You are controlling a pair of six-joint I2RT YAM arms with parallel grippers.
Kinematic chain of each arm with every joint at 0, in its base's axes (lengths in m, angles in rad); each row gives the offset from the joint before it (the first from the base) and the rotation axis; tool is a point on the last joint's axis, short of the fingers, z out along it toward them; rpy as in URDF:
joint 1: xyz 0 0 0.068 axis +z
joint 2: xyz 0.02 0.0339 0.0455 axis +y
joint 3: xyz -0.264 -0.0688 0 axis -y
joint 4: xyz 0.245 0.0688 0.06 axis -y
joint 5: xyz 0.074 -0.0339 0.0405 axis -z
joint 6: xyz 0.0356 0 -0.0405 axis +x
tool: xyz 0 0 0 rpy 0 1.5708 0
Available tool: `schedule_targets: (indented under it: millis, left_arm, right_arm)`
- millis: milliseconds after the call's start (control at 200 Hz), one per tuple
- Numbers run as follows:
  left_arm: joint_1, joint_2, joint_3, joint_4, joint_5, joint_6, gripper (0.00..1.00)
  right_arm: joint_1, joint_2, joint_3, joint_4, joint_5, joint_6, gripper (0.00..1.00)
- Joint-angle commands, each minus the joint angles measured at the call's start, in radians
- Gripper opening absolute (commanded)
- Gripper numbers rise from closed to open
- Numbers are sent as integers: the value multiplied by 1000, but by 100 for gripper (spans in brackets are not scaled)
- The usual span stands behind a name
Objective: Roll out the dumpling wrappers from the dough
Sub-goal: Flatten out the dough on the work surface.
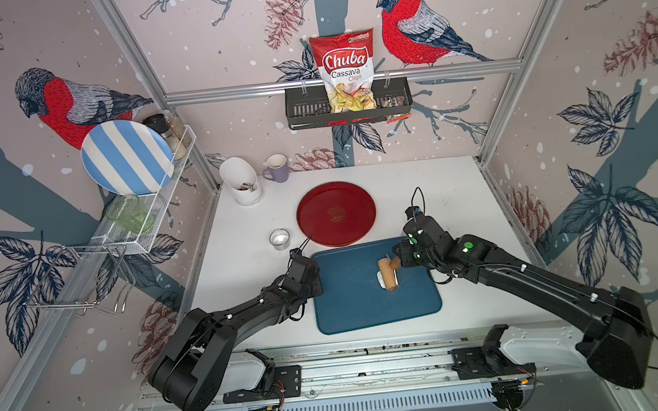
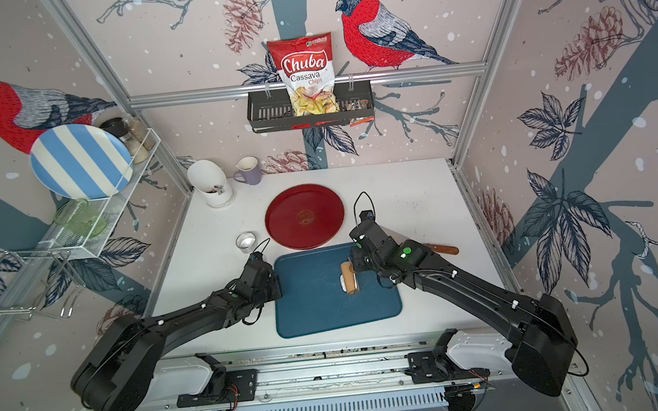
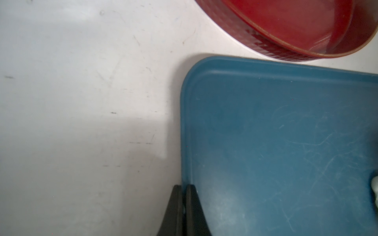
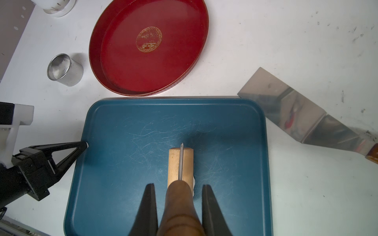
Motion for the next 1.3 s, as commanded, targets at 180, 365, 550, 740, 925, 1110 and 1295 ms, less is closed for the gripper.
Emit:
schedule_targets:
  millis: [180,365,550,740,925,1110,1295]
  left_arm:
    - [2,-8,-2,-50,0,8,0]
    - [2,-8,-1,-52,-2,8,0]
    - [2,-5,1,-50,-7,7,0]
    - [2,-5,-1,-51,-7,6,0]
    - [2,-4,0,-50,-8,4,0]
    - [2,-6,-4,-50,-11,3,0]
    - [2,-2,2,-51,-13,4,0]
  right_arm:
    - [9,37,-22,-146,36,11,0]
    - [9,63,-35,-181,46,25,0]
    - [10,88,-43,-194,35,30,0]
    - [-4,82,-43,-198,39,31,0]
    - [-60,47,-43,-229,38,4,0]
    - [-57,54,-49,-212,5,-4,0]
    - [-17,107,-58,-162,-48,5,0]
